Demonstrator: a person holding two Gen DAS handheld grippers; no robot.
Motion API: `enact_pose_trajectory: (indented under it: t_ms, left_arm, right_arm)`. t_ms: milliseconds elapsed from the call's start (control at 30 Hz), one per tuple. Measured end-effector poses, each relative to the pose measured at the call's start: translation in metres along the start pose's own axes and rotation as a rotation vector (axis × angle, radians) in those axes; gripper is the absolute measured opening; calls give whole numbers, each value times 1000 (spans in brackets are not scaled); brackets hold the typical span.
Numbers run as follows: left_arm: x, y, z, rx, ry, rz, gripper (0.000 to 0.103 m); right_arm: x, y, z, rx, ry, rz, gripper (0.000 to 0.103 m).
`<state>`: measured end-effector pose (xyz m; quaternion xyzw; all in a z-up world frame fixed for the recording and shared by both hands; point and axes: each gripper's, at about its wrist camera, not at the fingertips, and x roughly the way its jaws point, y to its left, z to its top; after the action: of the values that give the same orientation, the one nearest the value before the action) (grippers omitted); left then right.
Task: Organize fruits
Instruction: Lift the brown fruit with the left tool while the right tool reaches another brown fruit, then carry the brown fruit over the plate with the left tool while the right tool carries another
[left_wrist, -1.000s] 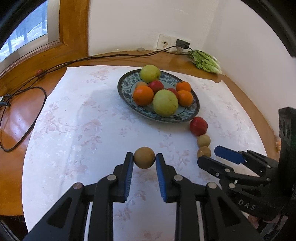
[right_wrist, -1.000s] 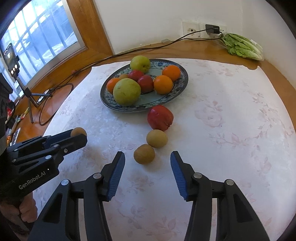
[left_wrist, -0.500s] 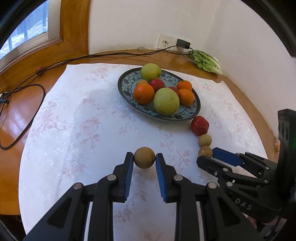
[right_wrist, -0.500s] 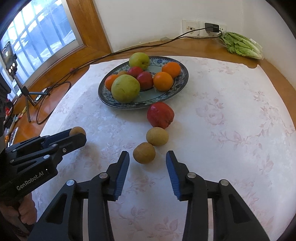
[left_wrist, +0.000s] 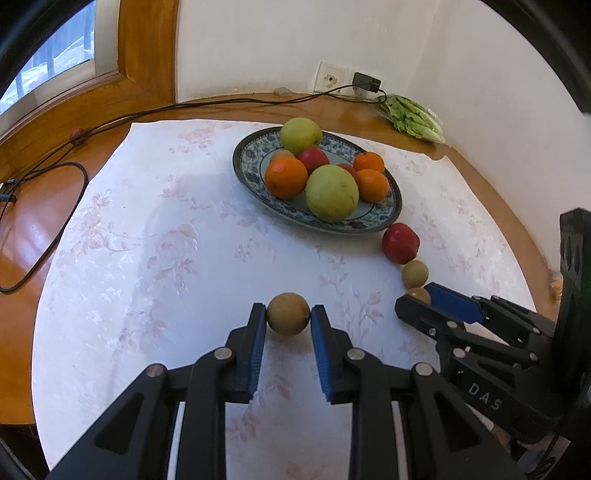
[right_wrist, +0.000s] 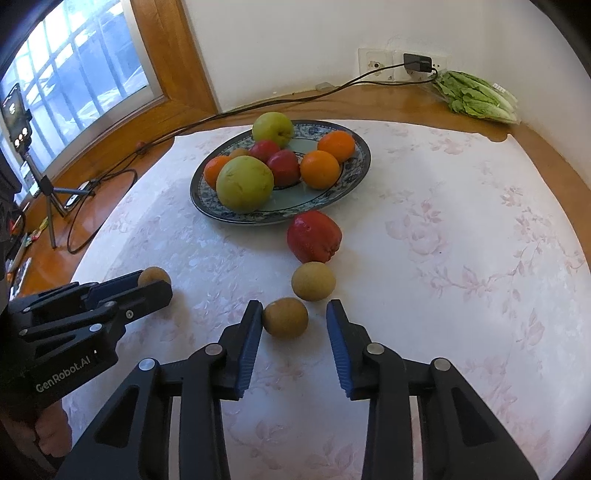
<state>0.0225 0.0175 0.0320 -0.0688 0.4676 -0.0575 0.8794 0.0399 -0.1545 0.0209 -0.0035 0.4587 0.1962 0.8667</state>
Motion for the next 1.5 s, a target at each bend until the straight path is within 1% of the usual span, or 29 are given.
enact_pose_trajectory:
  t_ms: [100, 167, 267, 567, 800, 1100, 1267, 1500]
  left_arm:
    - [1, 0, 0, 1, 3, 0, 26]
    - [1, -1, 0, 1, 4, -1, 26]
    - [1, -2, 0, 2, 6, -2, 26]
    - [-3, -6, 1, 7, 0, -4, 26]
    - [-12, -6, 8, -2, -15, -4, 26]
    - [-30, -17, 26, 35, -64, 2, 26]
    - [-37, -21, 38, 43, -84, -16, 26]
    - [-30, -22, 58, 45, -100, 5, 26]
  right_arm:
    - [0, 0, -1, -3, -5, -2, 35]
    - [0, -1, -1, -1, -5, -10, 30]
    - [-1, -3, -2, 1, -7, -11, 26]
    - [-4, -7, -3, 9, 0, 8, 26]
    - [-20, -10, 1, 16, -38, 27, 26]
    - [-39, -15, 13, 11, -79, 57, 26]
    - [-47, -15, 22, 1, -94, 80, 26]
    - [-51, -14, 39, -21, -111, 86, 26]
